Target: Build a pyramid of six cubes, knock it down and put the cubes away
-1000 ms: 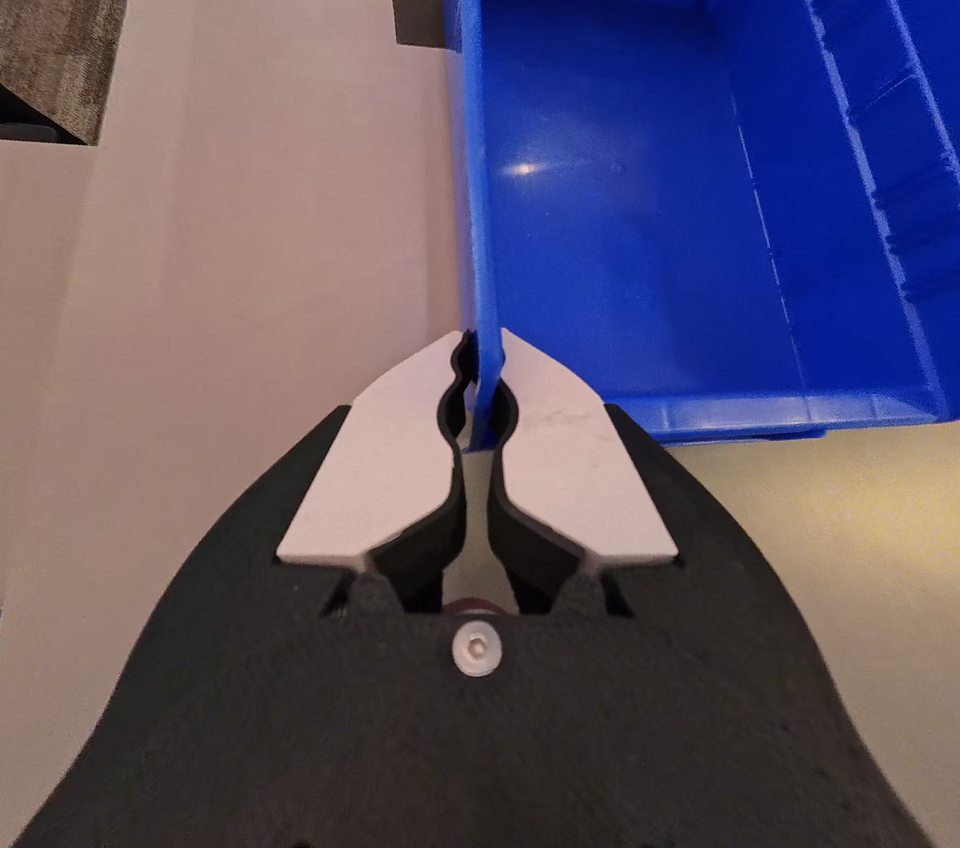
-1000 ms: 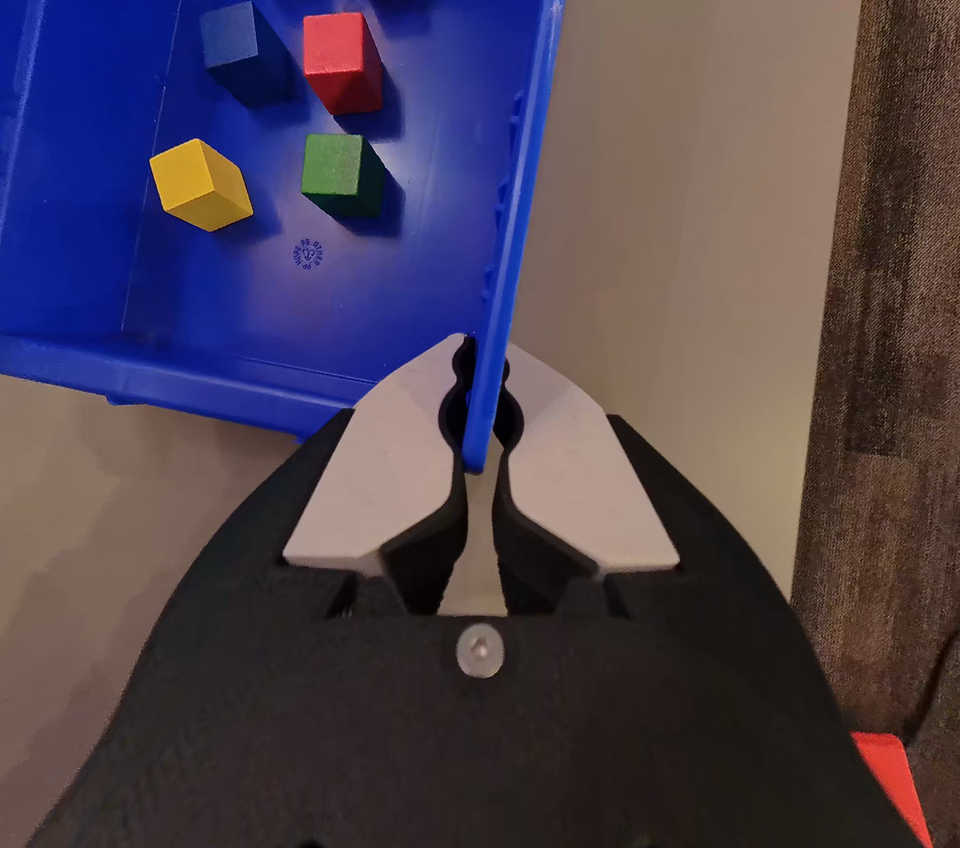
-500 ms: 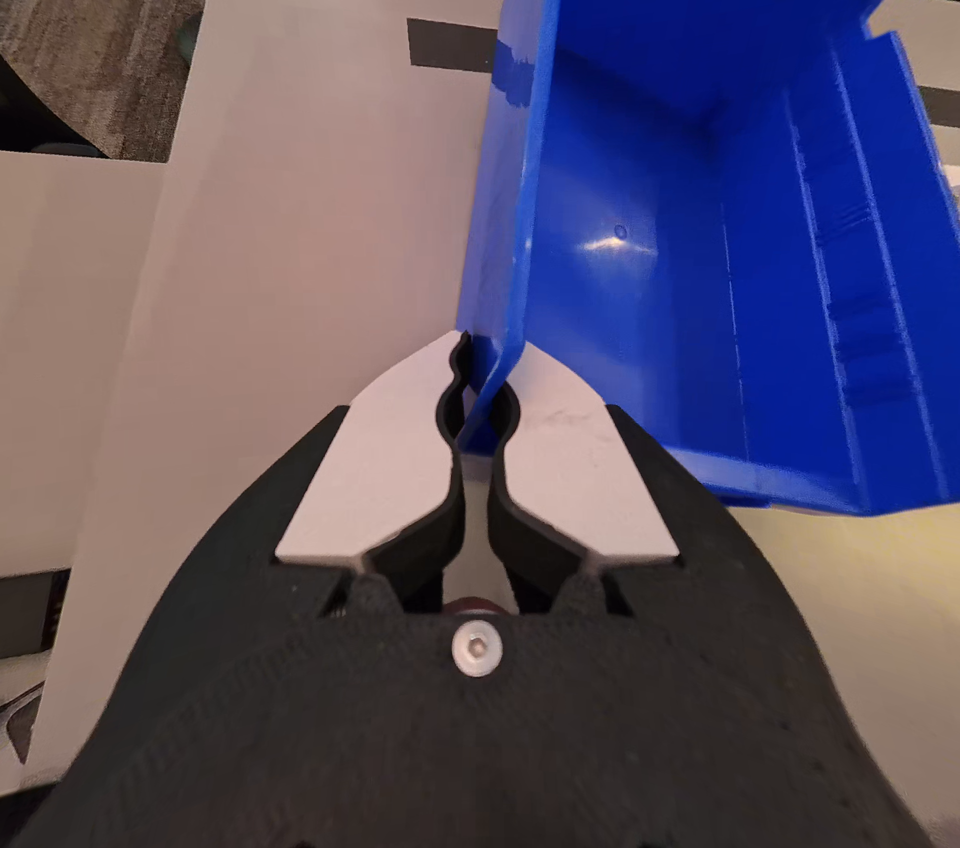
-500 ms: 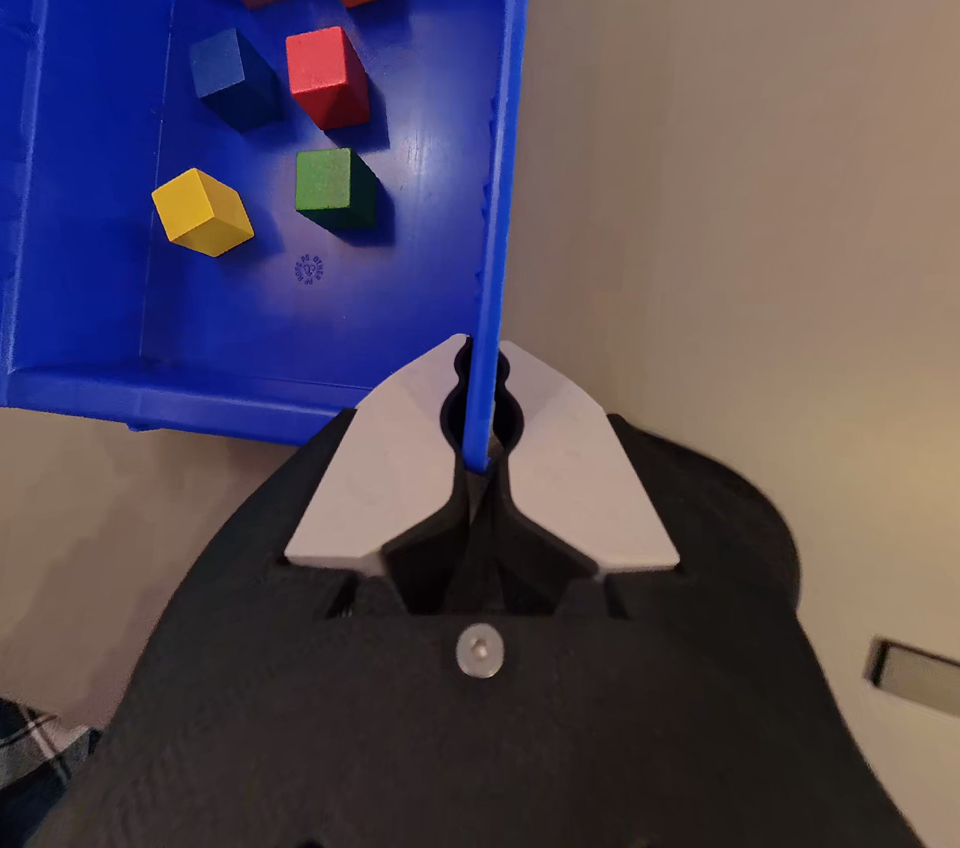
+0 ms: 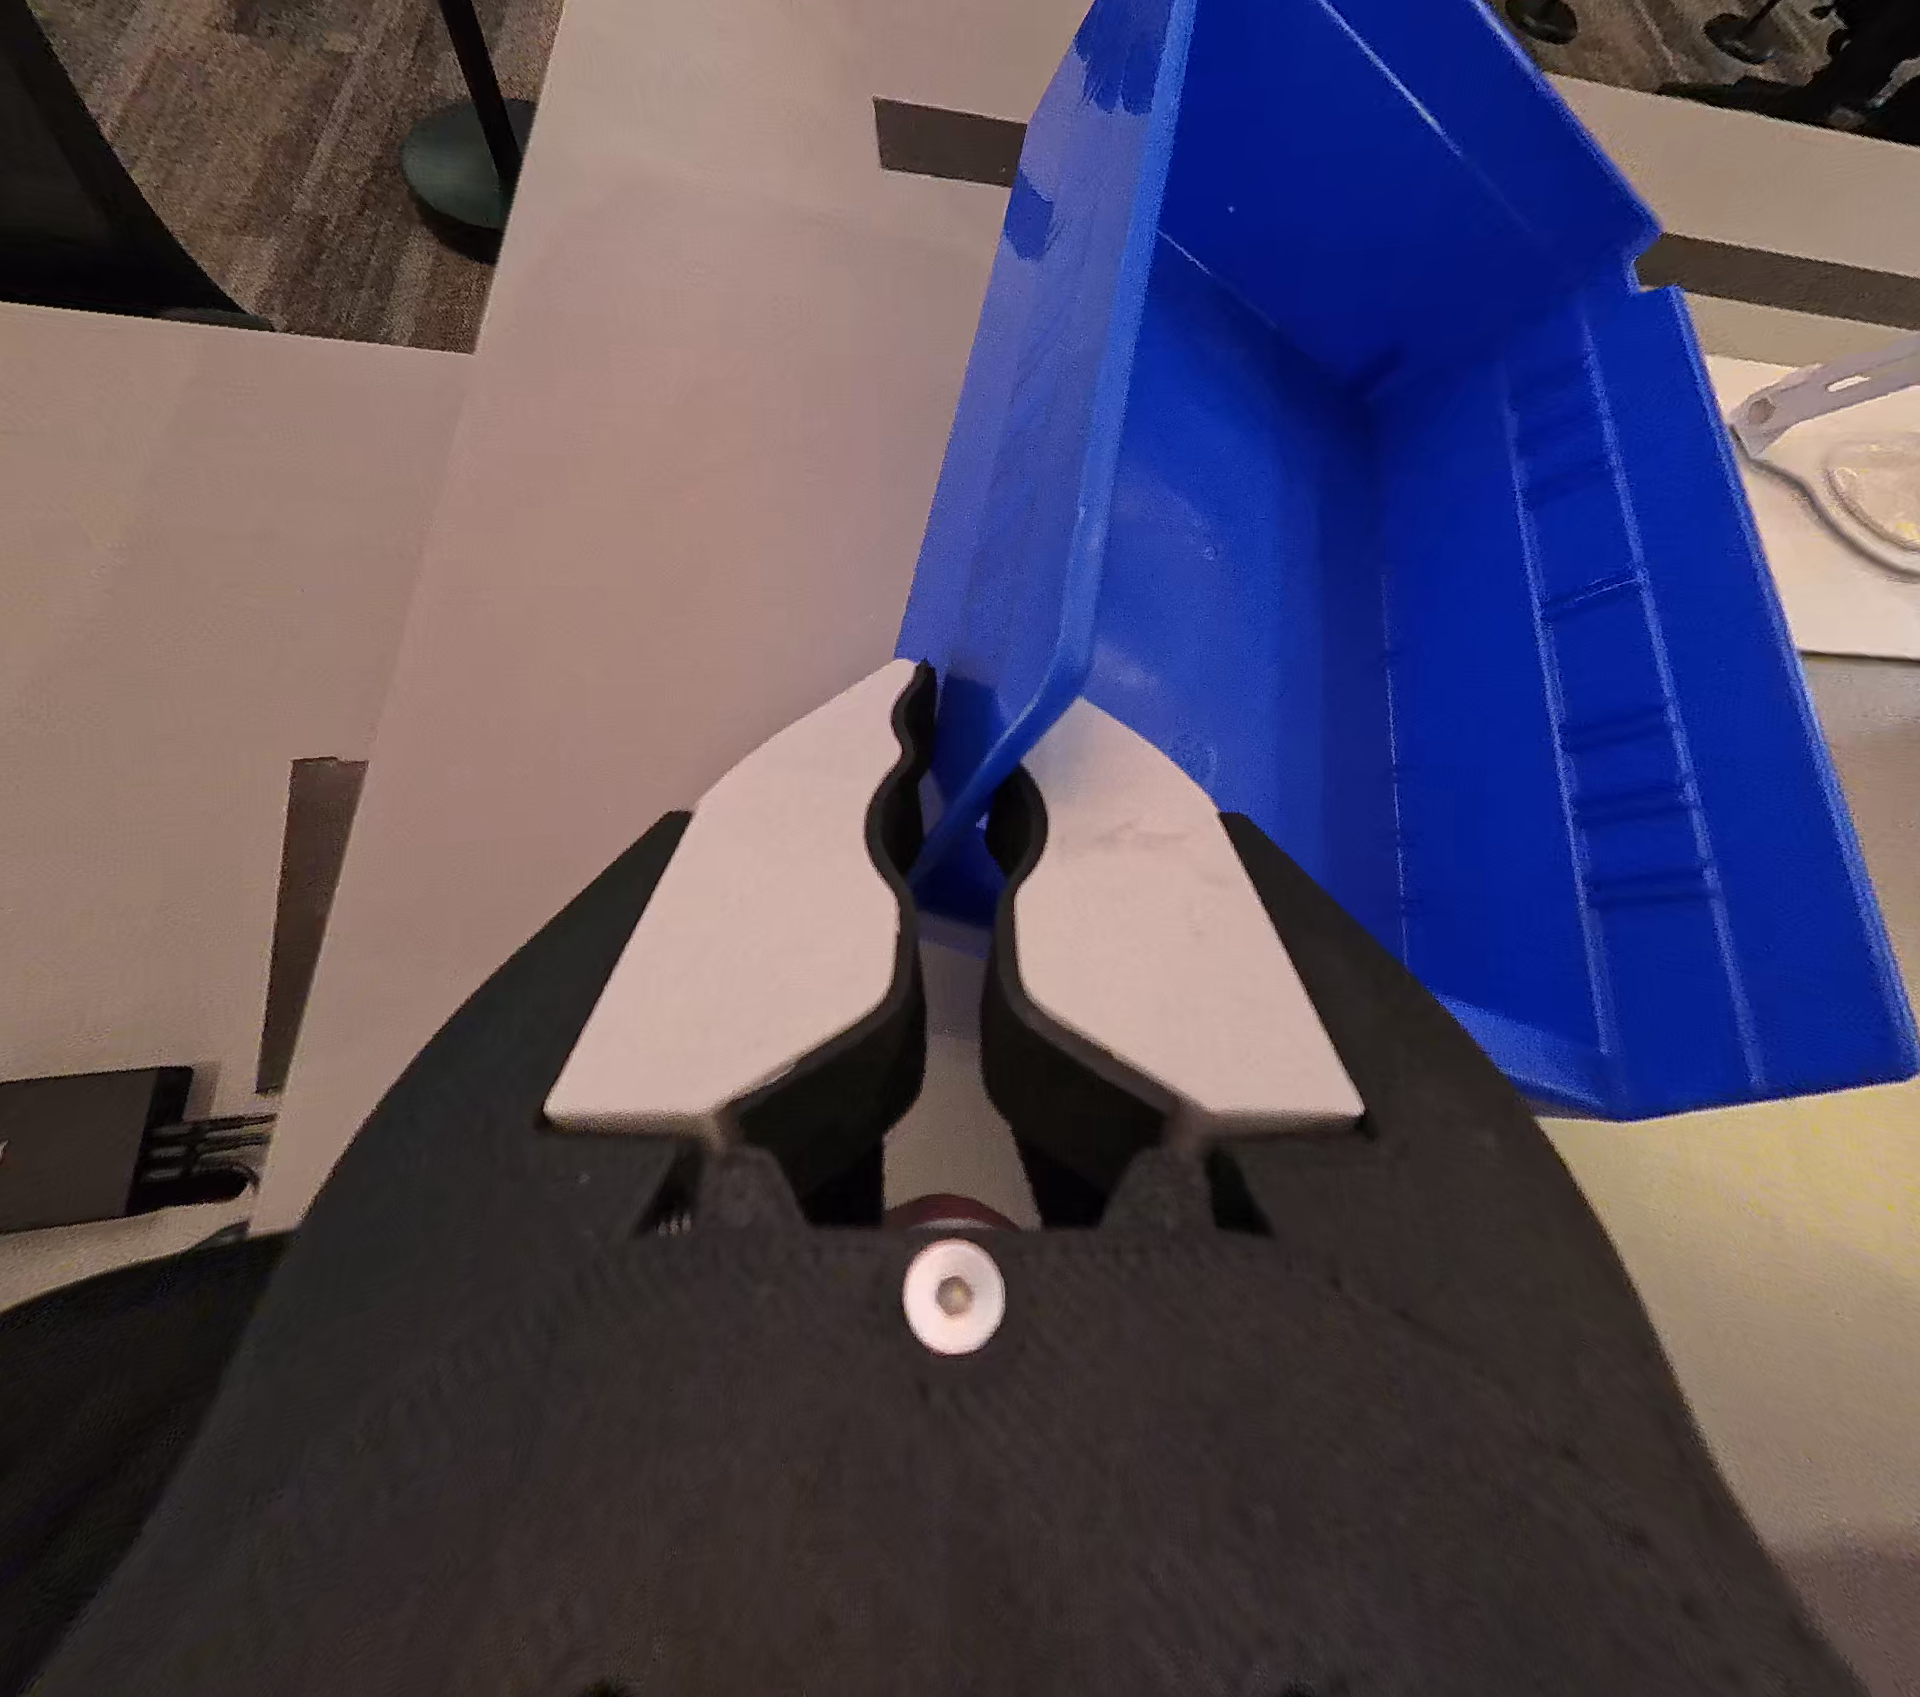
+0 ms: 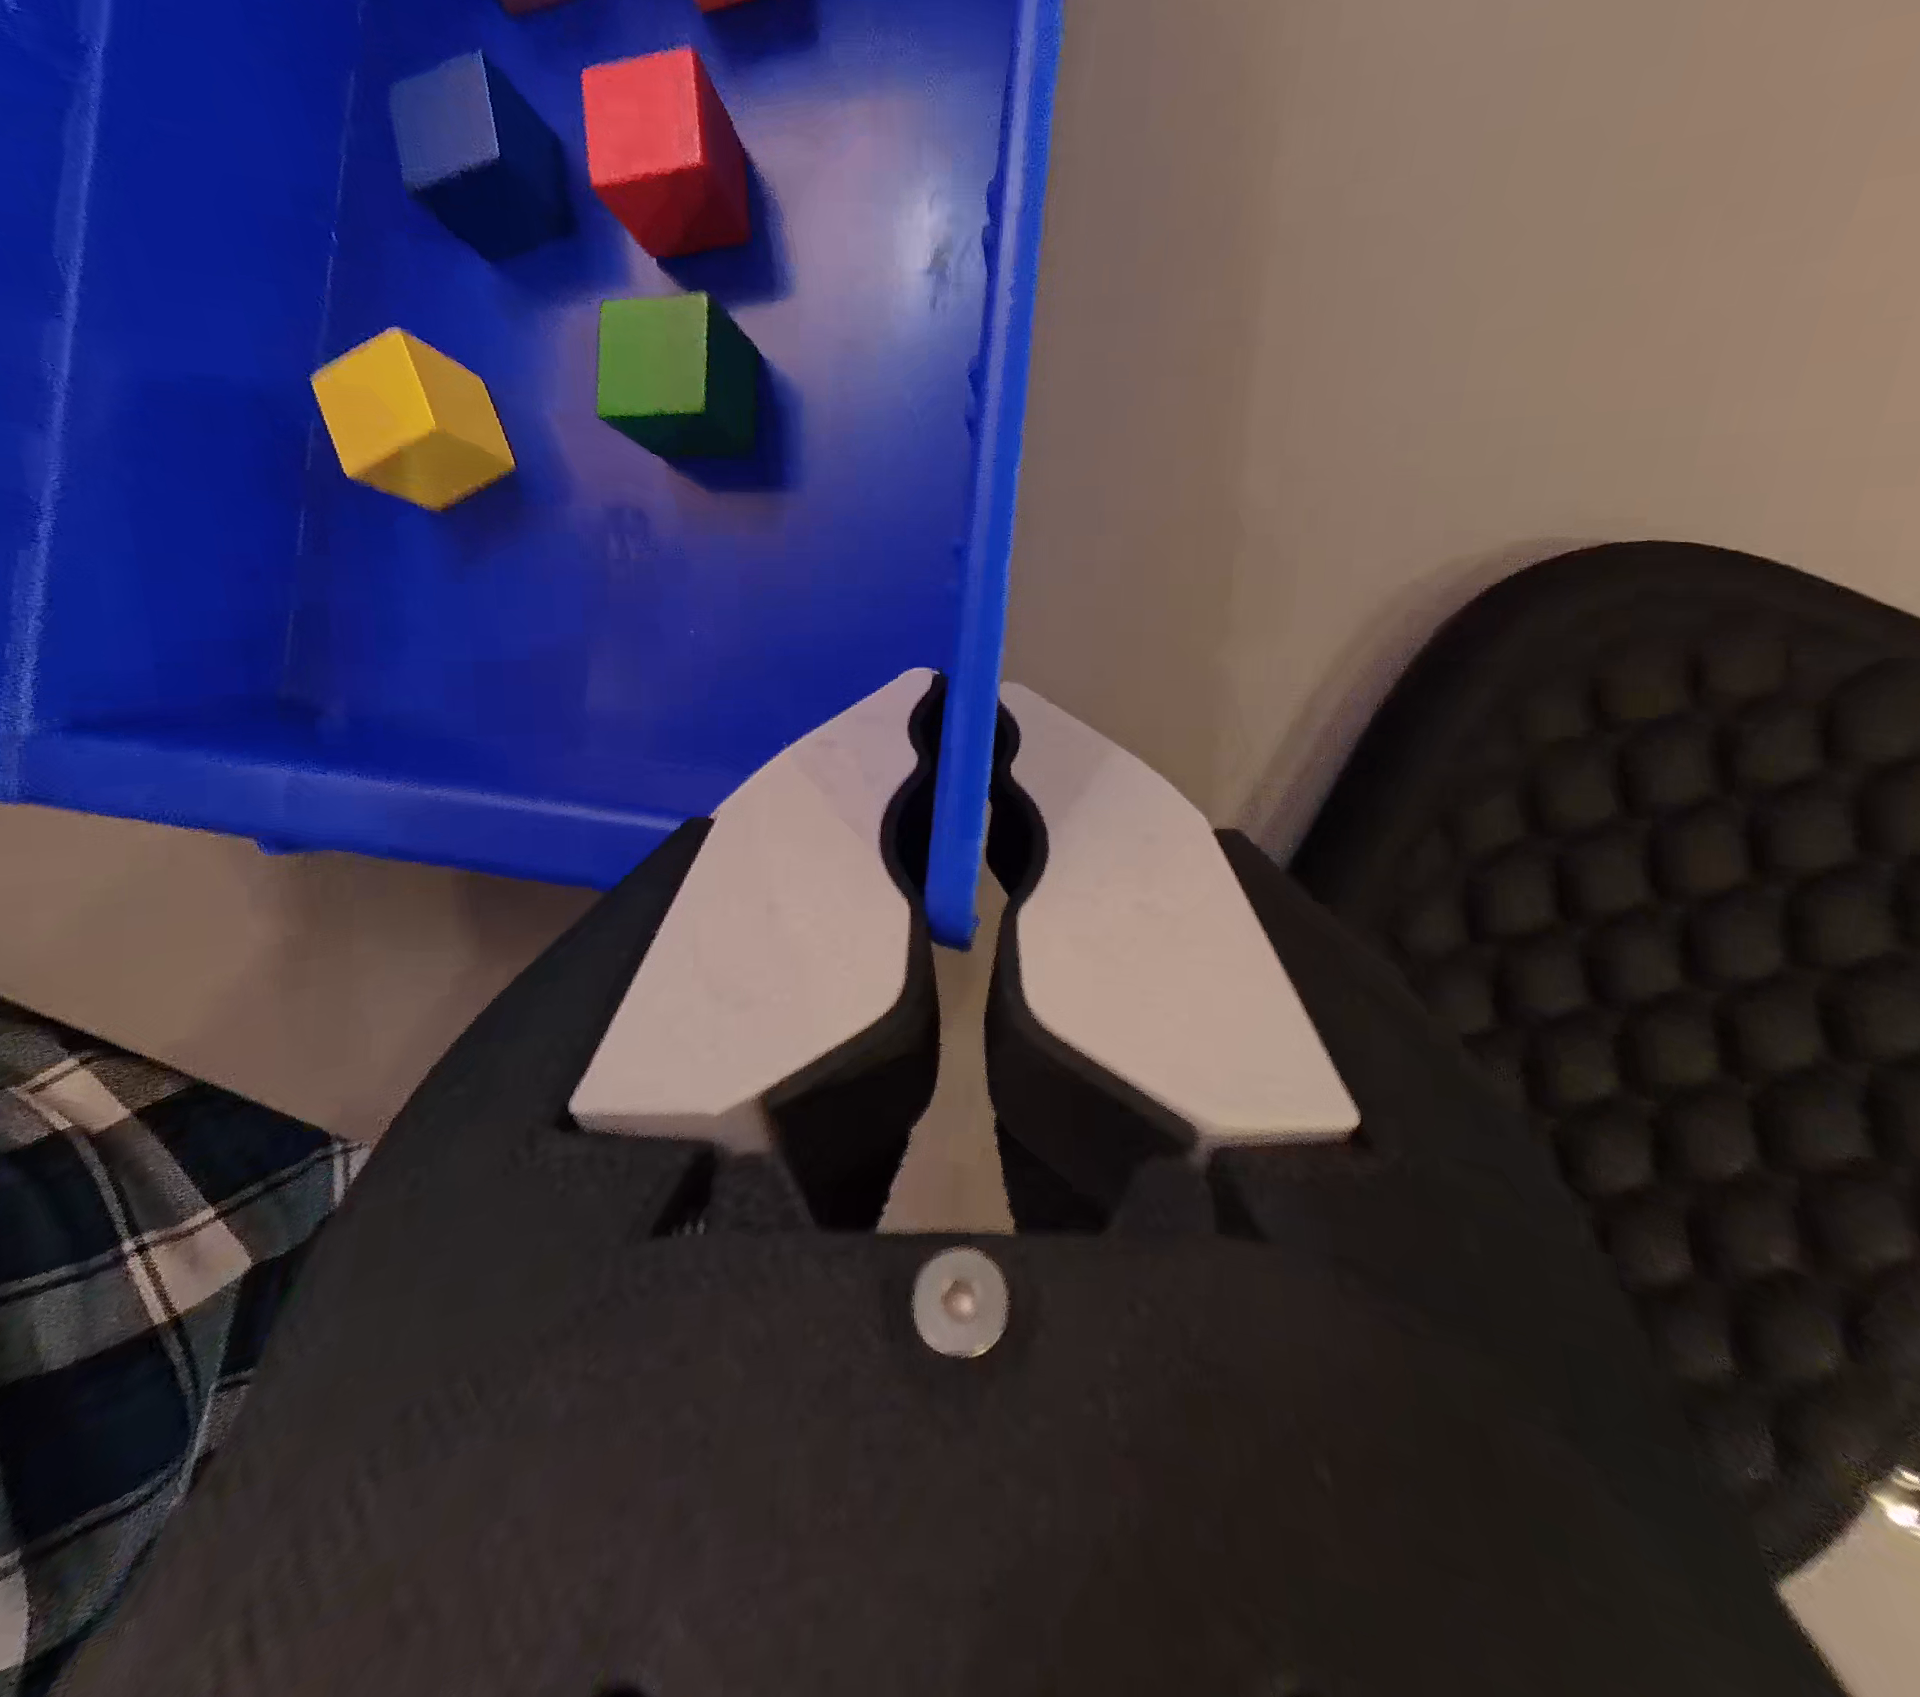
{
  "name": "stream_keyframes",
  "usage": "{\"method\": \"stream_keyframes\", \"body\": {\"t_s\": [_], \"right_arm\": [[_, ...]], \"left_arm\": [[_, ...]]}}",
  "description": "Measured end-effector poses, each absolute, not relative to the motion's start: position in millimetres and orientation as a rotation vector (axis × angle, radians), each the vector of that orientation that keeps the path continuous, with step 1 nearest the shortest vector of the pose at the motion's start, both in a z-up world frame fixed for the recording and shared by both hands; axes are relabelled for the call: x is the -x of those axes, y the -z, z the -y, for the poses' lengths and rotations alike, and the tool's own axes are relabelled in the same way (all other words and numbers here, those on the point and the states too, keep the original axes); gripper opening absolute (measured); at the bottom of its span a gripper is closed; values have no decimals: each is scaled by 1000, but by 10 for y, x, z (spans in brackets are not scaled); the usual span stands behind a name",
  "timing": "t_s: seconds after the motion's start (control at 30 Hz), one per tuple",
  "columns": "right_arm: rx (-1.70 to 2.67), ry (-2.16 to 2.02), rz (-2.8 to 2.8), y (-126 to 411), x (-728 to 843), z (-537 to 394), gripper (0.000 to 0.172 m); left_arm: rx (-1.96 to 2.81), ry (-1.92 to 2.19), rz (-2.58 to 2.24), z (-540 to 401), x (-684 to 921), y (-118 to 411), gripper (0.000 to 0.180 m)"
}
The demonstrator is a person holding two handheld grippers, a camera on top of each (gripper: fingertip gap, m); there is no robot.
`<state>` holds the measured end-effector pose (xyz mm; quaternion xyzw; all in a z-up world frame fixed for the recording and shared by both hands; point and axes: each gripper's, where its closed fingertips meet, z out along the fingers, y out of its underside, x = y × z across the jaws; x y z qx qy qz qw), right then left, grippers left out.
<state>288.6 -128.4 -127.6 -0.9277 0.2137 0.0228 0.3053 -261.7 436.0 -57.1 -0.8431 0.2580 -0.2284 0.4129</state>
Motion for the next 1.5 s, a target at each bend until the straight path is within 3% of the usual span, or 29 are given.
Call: {"method": "stream_keyframes", "body": {"t_s": [0.4, 1.13, 1.2, 1.3, 1.43, 1.5], "right_arm": [[2508, -198, -255, 1278, -2194, 921, 5], [2509, -370, 145, 1278, -858, -855, 4], [2481, -370, 194, 1244, -803, -980, 14], [2415, -283, 273, 1068, -876, -1019, 44], [2283, -44, 652, 702, -825, -852, 49], [2215, -117, 934, 649, -497, -690, 45]], "left_arm": [[2065, 615, -535, -4235, 3143, 382, 8], [2034, 518, -382, -4131, 4073, 106, 9], [2033, 516, -372, -4122, 4103, 102, 9], [2032, 516, -358, -4094, 4140, 91, 9], [2037, 521, -343, -4055, 4183, 94, 9], [2040, 523, -338, -4045, 4188, 102, 9]]}}
